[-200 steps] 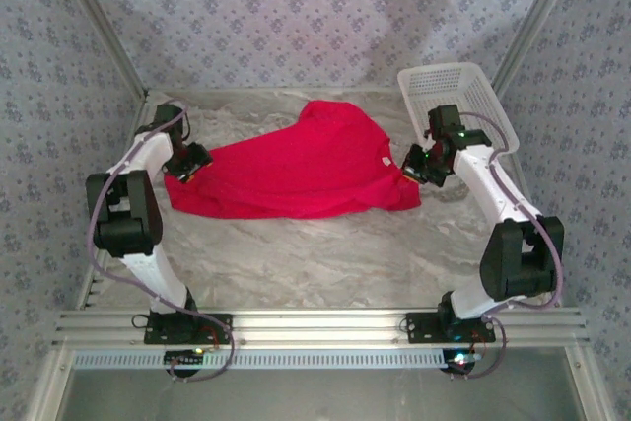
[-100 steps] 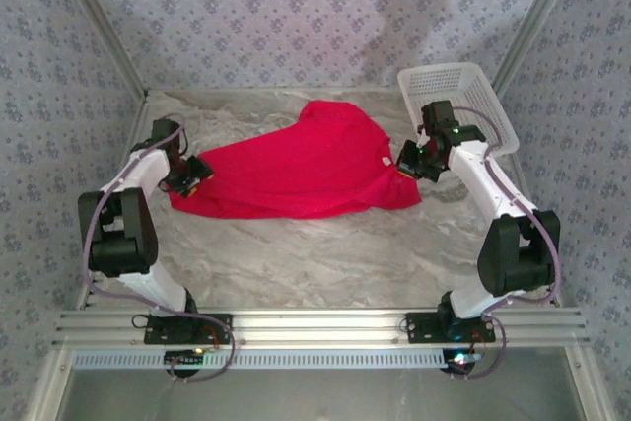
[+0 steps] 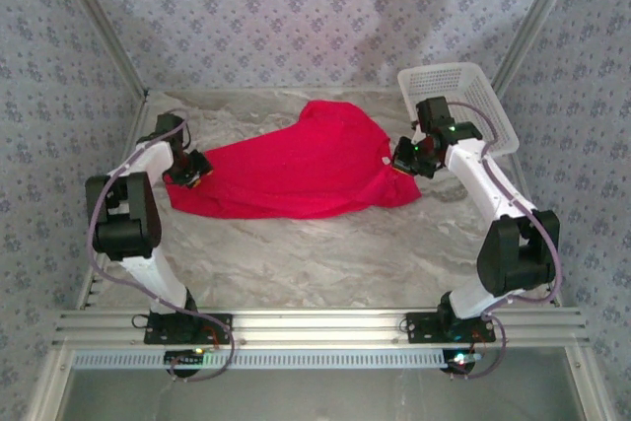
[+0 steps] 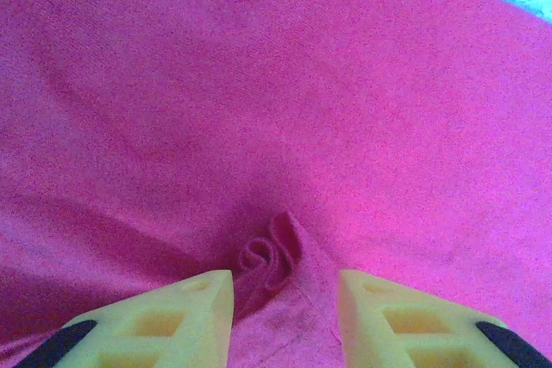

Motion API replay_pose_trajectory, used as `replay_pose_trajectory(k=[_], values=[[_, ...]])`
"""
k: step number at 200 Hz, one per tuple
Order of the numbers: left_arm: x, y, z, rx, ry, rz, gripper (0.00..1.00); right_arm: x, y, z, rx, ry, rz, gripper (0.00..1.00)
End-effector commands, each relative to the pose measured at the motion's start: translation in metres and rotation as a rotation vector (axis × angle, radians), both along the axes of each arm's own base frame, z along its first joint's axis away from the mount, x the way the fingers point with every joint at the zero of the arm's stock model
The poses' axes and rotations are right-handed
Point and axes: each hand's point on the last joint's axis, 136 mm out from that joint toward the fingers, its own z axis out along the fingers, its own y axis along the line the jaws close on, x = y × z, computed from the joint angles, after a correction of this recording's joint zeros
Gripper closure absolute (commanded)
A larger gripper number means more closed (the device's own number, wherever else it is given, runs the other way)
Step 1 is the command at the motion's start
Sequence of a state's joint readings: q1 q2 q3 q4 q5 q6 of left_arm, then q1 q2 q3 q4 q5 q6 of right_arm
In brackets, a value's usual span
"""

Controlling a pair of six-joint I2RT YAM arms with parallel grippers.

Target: Fold the inside-out t-shirt

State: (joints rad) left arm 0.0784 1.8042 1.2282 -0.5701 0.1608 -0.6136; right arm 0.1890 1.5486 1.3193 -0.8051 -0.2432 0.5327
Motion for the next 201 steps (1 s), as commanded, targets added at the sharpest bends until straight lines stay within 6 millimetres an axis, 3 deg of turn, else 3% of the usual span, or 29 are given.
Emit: replay_pose_trajectory(k=[1,23,61,90,112,134,160,186,201], values=[[0.008,0.000,0.001,-0.007,-0.014,-0.001,0.65,0.001,0.003,0.006,-0.002,0.000,0.021,1.00],[0.011,-0.003,0.004,-0.006,-0.024,-0.006,0.74,0.002,0.004,0.006,-0.001,0.001,0.025,1.00],[0.013,0.000,0.018,0.023,-0.029,-0.013,0.99,0.002,0.006,0.006,-0.005,0.003,0.033,1.00],[0.007,0.004,0.042,0.083,-0.027,-0.029,1.00,0.002,0.005,0.007,-0.014,0.003,0.031,1.00],[-0.002,0.006,0.075,0.119,-0.049,-0.034,1.00,0.004,0.004,0.018,-0.021,-0.011,0.029,1.00],[-0.006,0.008,0.139,0.139,-0.155,-0.022,1.00,0.006,0.004,0.053,-0.005,-0.059,0.032,1.00],[-0.017,0.016,0.251,0.179,-0.398,0.030,1.00,0.013,-0.007,0.128,0.012,-0.213,0.005,1.00],[-0.052,0.029,0.369,0.166,-0.752,0.127,1.00,0.004,-0.021,0.206,0.076,-0.386,-0.024,1.00],[-0.078,0.035,0.423,0.148,-0.937,0.173,1.00,-0.007,-0.026,0.247,0.147,-0.479,-0.041,1.00]])
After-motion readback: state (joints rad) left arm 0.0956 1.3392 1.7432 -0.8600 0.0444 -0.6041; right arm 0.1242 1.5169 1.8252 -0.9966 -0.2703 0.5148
